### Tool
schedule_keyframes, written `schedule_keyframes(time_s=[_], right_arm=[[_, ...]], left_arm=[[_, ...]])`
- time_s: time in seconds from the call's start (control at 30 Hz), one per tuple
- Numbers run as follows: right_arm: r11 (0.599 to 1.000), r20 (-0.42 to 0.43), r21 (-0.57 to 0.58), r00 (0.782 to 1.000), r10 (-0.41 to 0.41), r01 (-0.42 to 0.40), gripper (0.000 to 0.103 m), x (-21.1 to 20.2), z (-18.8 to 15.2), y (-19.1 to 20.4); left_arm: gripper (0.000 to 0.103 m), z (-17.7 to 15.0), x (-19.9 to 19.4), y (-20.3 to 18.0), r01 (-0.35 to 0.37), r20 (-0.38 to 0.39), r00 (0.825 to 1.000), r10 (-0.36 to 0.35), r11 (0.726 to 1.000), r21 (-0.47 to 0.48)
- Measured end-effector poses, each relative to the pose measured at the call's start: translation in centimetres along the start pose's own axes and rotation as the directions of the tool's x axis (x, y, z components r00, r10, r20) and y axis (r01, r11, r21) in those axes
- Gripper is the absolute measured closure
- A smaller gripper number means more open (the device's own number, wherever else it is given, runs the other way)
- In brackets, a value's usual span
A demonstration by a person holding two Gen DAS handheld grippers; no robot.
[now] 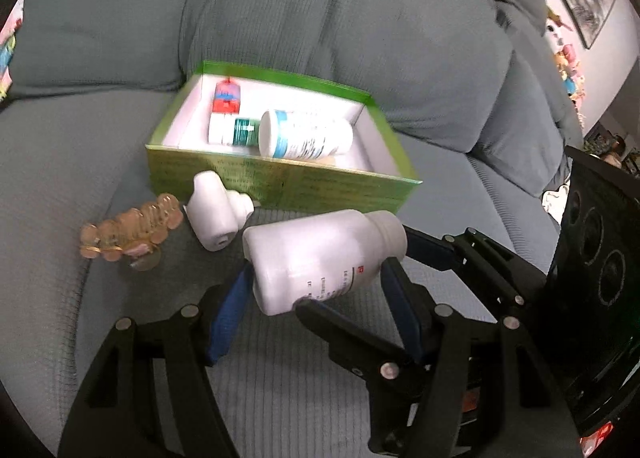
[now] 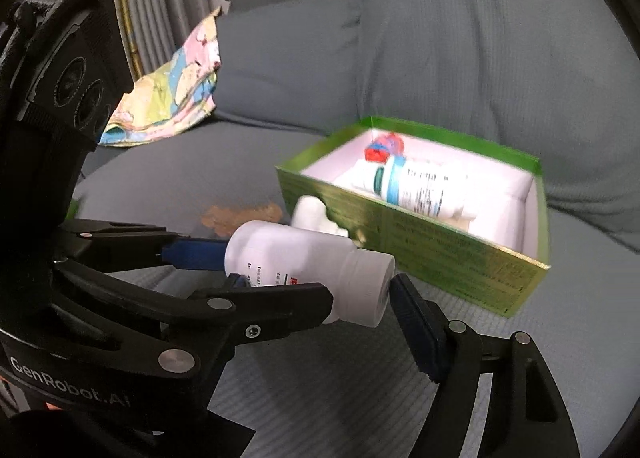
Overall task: Organize rigid objects
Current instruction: 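Lift the white bottle and carry it over the green box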
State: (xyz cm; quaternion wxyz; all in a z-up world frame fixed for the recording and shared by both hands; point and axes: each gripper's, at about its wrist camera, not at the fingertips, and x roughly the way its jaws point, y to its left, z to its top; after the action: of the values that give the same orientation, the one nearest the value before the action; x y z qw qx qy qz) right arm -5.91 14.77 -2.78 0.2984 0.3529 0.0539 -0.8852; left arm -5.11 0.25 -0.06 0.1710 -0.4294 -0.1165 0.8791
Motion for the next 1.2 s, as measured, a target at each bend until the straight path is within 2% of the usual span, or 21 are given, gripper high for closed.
schedule_keyframes(time_s=[0.27,0.5,0.73,1.2], right_arm=[[0.998,0.073,-0.045,0.997,-0.040,0.043,0.027,-3.4,2.3,3.6],[0.996,0.126,-0.074,0.991,-0.035,0.045,0.027,-5.0,3.8,5.2],[0.995,0.164,-0.090,0.986,-0.029,0.044,0.027,-5.9,5.3,6.0],[0.993,0.253,-0.099,0.967,-0.032,0.059,0.027,-7.1,10.5,4.7]], left_arm=[[0.037,0.4,-4.8,-0.7,-0.005,0.101,0.995,0.001,0.999,0.043],[0.037,1.0,-7.4,-0.8,-0.025,0.153,0.988,0.015,0.998,0.061],[0.037,2.6,-8.6,-0.9,-0.040,0.187,0.982,0.023,0.995,0.087],[0.036,8.1,-9.3,-1.8,-0.055,0.263,0.965,0.013,0.987,0.154]])
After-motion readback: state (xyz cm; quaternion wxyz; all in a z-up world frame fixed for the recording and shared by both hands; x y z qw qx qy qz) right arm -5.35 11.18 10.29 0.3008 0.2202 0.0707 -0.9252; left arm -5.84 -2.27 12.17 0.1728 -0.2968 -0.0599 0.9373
